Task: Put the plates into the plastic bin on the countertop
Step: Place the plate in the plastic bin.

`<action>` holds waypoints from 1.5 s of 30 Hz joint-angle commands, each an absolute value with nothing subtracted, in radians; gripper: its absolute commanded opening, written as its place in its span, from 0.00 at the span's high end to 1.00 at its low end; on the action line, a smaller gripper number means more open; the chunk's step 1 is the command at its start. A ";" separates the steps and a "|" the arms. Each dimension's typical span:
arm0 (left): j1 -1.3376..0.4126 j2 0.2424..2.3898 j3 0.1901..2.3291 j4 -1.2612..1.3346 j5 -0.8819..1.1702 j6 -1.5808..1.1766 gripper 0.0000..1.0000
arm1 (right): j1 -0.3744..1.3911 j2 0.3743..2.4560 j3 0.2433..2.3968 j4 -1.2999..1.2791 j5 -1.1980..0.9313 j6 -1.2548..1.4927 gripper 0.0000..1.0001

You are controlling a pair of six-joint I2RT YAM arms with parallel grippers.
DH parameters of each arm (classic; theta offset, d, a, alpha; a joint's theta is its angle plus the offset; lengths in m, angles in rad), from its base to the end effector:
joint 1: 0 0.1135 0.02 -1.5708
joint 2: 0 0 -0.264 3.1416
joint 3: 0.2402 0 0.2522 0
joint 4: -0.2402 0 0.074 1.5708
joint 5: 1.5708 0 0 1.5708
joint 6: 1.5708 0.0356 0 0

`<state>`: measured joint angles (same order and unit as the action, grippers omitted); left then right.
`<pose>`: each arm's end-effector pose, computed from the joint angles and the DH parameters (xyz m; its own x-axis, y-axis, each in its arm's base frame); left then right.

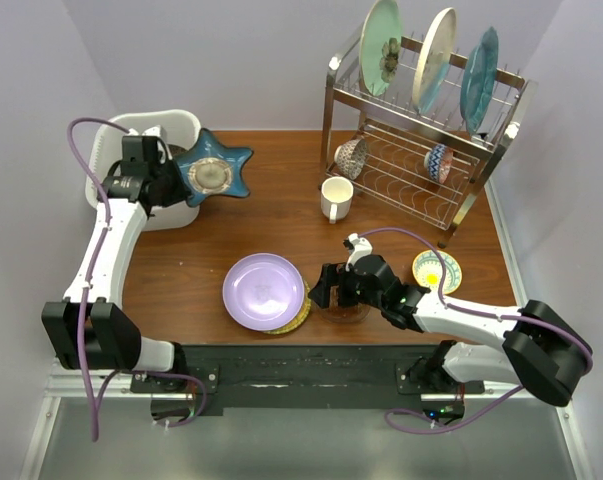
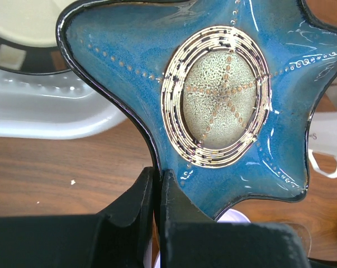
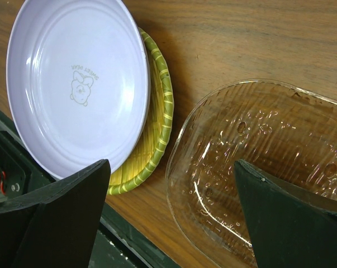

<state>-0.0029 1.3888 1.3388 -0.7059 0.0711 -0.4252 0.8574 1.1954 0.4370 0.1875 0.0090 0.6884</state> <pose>0.2995 -0.0034 0.3457 -0.6474 -0.4096 -0.6428 -0.2332 0.9093 -0.3446 0.1537 0.1771 0.1750 -0.7503 0.1038 -0.6529 -0.3554 0.7694 0.5308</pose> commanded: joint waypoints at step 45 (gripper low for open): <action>0.488 1.468 1.250 -0.313 0.402 -0.600 1.00 | 0.862 1.224 0.445 0.196 0.009 0.681 0.04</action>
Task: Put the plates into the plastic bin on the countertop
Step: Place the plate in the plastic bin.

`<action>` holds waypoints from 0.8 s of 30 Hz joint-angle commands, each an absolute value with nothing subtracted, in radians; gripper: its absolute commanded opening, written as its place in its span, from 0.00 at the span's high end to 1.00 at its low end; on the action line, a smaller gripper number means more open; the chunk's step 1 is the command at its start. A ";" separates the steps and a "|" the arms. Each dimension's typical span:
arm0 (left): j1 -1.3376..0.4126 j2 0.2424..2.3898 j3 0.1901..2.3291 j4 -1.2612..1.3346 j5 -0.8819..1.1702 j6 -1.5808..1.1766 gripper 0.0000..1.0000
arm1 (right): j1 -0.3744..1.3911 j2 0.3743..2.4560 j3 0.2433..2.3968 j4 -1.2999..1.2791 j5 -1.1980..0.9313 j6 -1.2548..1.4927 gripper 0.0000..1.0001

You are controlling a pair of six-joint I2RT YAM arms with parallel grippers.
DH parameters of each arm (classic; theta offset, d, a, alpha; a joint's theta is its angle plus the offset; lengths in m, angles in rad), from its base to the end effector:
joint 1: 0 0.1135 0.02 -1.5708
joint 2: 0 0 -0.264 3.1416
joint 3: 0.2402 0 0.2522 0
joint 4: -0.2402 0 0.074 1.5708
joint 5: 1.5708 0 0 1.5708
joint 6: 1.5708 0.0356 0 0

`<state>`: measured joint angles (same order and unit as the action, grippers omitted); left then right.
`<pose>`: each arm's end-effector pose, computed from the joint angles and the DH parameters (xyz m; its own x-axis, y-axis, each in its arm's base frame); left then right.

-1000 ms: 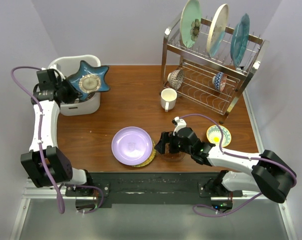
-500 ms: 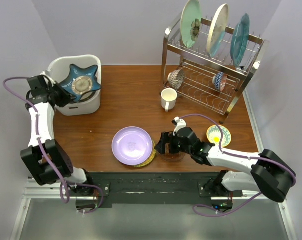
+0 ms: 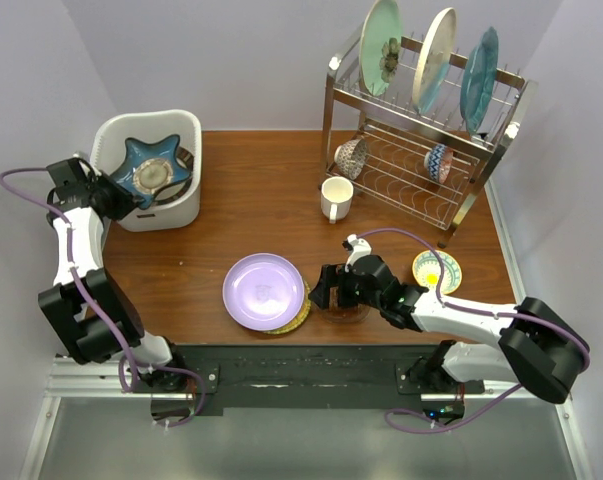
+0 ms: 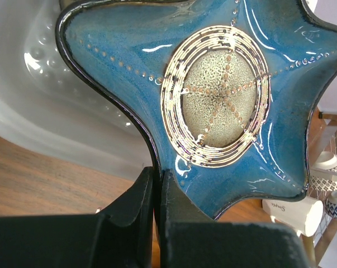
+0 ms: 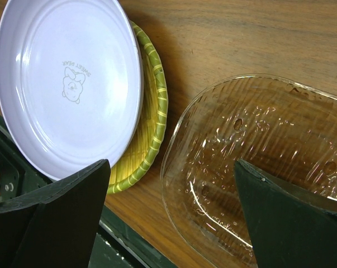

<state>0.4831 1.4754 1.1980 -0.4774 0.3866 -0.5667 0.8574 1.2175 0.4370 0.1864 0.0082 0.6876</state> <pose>0.2939 0.1390 0.2936 -0.4115 -0.7773 -0.4759 -0.4835 0.6288 -0.6090 0.1545 0.1781 0.1701 -0.7601 0.0915 -0.6433 -0.3484 0.7783 0.5224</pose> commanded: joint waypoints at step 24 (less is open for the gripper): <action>0.483 1.692 1.333 -0.196 0.364 -0.652 0.99 | 0.861 1.255 0.466 0.193 0.012 0.680 0.04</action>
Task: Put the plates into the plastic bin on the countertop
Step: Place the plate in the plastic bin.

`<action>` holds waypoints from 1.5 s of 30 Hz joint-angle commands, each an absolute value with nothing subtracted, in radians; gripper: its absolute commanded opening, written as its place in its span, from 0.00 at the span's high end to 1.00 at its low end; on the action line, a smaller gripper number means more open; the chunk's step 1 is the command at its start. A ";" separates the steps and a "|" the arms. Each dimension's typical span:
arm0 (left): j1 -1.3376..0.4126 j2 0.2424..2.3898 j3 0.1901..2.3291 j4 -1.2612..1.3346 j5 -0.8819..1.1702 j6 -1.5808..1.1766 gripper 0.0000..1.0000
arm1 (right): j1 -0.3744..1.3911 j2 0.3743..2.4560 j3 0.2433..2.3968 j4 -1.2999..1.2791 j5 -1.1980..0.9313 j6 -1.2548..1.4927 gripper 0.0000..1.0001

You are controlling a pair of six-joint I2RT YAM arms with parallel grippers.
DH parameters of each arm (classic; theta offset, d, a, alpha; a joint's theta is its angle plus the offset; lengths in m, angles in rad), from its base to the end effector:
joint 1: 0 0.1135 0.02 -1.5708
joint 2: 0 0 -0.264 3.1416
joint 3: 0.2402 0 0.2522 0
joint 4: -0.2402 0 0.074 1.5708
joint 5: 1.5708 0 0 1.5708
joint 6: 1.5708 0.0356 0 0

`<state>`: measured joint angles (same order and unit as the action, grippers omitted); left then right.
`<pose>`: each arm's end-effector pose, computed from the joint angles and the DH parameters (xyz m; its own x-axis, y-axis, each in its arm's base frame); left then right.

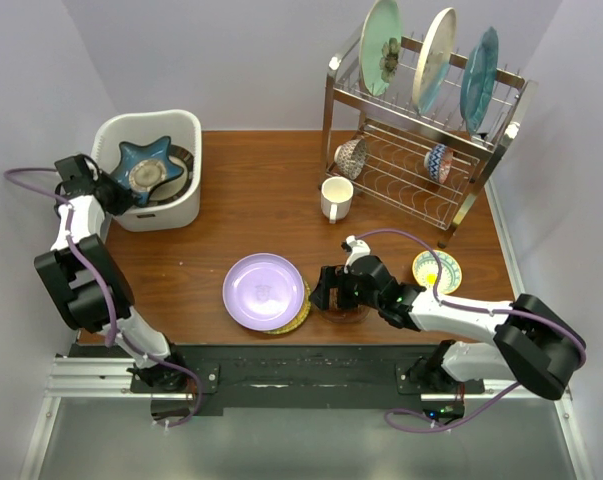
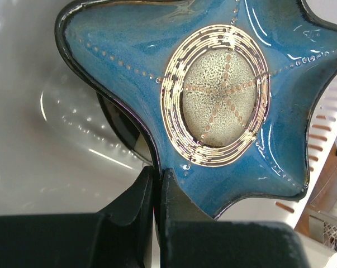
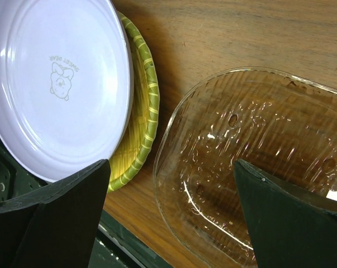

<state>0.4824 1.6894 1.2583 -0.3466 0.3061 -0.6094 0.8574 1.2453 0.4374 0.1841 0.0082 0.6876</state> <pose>0.3379 0.1648 0.2521 -0.3654 -0.8074 -0.4632 -0.5625 0.5880 -0.5812 0.1554 0.1791 0.1640 -0.7725 0.0772 -0.6303 -0.3383 0.7899 0.5115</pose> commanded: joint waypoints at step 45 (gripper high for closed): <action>0.382 1.574 1.344 -0.247 0.327 -0.511 0.21 | 0.862 1.241 0.459 0.181 0.018 0.683 0.04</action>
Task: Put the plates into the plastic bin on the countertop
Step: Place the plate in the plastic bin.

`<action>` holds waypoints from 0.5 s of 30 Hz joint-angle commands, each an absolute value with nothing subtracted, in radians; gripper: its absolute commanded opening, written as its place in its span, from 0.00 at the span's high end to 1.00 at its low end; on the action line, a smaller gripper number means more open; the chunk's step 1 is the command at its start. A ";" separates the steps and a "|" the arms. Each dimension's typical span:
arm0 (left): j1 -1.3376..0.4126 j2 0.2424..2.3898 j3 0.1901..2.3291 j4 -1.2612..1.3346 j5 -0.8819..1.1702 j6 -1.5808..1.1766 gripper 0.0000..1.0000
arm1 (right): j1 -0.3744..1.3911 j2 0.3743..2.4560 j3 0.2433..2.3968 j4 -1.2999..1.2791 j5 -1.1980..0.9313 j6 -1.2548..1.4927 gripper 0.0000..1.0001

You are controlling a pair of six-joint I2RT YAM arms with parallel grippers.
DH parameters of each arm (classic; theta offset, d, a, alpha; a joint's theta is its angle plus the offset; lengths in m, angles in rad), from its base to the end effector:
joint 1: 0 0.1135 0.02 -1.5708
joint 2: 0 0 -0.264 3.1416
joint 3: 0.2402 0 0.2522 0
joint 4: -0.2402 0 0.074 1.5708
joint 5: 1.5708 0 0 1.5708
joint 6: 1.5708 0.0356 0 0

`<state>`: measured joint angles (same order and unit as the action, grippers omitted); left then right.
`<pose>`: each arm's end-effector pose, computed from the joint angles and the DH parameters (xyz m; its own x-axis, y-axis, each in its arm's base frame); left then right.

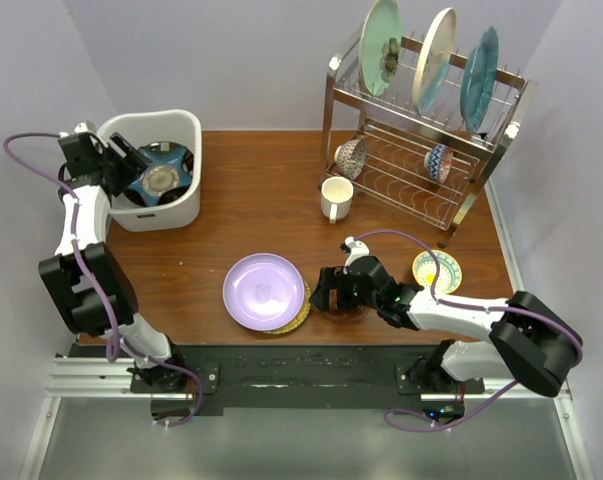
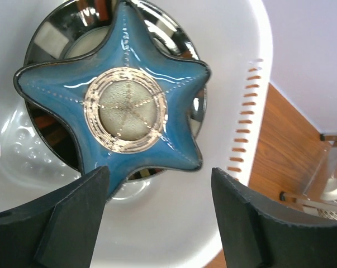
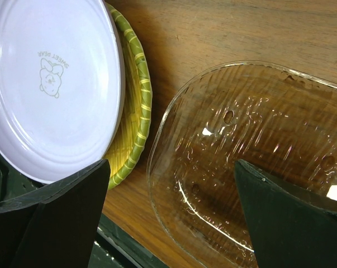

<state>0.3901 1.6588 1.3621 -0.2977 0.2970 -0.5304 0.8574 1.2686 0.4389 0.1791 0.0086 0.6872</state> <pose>0.3596 0.1366 0.3017 -0.3763 -0.6777 -0.6317 -0.3822 0.7347 -0.5605 0.1562 0.1800 0.1589 -0.7832 0.0644 -0.6184 -0.3296 0.8004 0.5008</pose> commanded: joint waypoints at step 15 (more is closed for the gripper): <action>0.281 1.250 1.220 -0.249 0.448 -0.509 0.01 | 0.862 1.206 0.442 0.186 0.014 0.699 0.04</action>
